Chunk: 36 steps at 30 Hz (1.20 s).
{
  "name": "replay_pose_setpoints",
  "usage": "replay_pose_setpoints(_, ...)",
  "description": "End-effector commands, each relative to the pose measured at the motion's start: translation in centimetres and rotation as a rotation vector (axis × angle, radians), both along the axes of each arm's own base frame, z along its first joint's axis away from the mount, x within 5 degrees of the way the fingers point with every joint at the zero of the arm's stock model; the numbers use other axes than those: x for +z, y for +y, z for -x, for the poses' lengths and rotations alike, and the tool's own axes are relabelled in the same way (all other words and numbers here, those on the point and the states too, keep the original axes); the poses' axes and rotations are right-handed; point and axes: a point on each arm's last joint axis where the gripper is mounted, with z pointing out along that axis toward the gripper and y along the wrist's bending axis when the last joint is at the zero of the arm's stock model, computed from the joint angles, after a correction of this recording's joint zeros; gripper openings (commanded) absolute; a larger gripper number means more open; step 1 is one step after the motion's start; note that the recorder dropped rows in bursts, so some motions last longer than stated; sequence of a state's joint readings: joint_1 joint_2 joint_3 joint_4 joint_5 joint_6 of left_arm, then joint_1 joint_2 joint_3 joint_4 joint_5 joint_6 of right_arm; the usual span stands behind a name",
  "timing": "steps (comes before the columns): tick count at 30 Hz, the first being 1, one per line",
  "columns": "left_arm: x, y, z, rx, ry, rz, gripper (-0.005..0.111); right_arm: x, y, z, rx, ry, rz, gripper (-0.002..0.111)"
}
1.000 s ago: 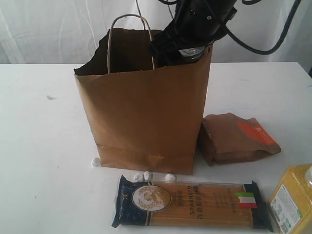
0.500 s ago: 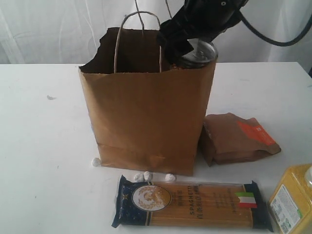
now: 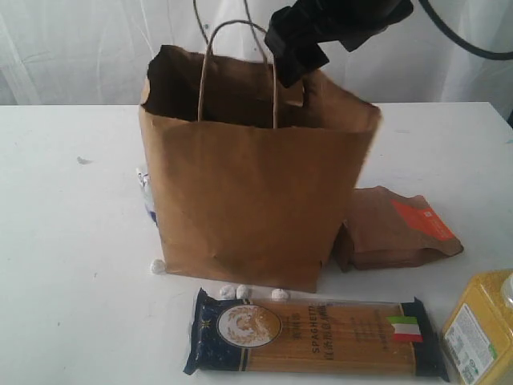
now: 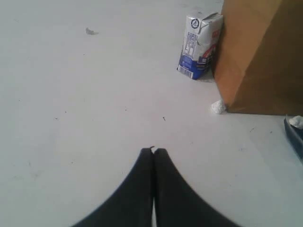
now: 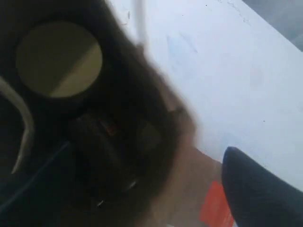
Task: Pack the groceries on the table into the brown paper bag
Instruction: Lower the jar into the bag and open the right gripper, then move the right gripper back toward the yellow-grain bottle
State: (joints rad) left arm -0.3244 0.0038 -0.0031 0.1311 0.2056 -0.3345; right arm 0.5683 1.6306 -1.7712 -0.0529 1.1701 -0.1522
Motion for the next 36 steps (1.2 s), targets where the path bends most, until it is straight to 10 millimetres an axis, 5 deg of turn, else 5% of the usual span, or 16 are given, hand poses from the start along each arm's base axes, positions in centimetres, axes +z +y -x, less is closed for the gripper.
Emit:
replay_pose_setpoints(1,-0.1,0.0,0.0,0.005,-0.001,0.006,0.0,0.3,-0.1,0.2,0.001,-0.005,0.002,0.079)
replay_pose_setpoints(14,-0.1,0.0,0.0,0.005,-0.001,0.006,0.0,3.3,-1.5,2.2,-0.042,-0.079,-0.066,0.079)
replay_pose_setpoints(28,-0.1,0.0,0.0,0.005,-0.001,0.006,0.0,8.4,-9.0,10.0,-0.31,-0.279,-0.12,0.071)
replay_pose_setpoints(36,-0.1,0.0,0.0,0.005,-0.001,0.006,0.0,6.2,-11.4,13.7,-0.329,-0.239,-0.117,0.071)
